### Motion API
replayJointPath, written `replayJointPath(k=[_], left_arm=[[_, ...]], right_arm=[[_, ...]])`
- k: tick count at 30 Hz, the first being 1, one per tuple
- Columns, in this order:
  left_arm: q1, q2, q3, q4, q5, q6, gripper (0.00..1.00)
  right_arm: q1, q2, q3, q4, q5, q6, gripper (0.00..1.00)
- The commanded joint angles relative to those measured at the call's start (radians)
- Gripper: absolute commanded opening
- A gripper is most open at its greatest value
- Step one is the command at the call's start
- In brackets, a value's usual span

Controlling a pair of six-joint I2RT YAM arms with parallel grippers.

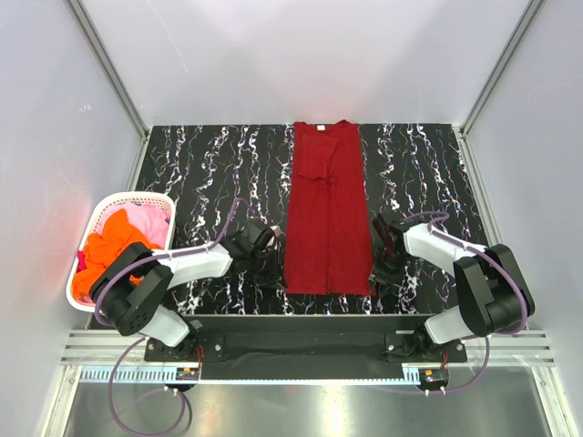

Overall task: Fold and stack the t-shirts
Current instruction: Fold the tshirt

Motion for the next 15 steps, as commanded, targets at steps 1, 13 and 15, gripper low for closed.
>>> replayJointPath(k=[1, 13, 15], left_arm=[[-0.007, -0.008, 0.031, 0.034, 0.013, -0.007, 0.0], [-0.014, -0.013, 0.04, 0.037, 0.011, -0.026, 0.0], [-0.012, -0.011, 0.044, 0.037, 0.011, -0.029, 0.0]], right_arm=[[0.009, 0.017, 0.034, 0.001, 0.038, -0.024, 0.37], [0.01, 0.025, 0.047, 0.01, 0.054, -0.039, 0.11], [0.009, 0.027, 0.047, 0.008, 0.057, -0.036, 0.0]])
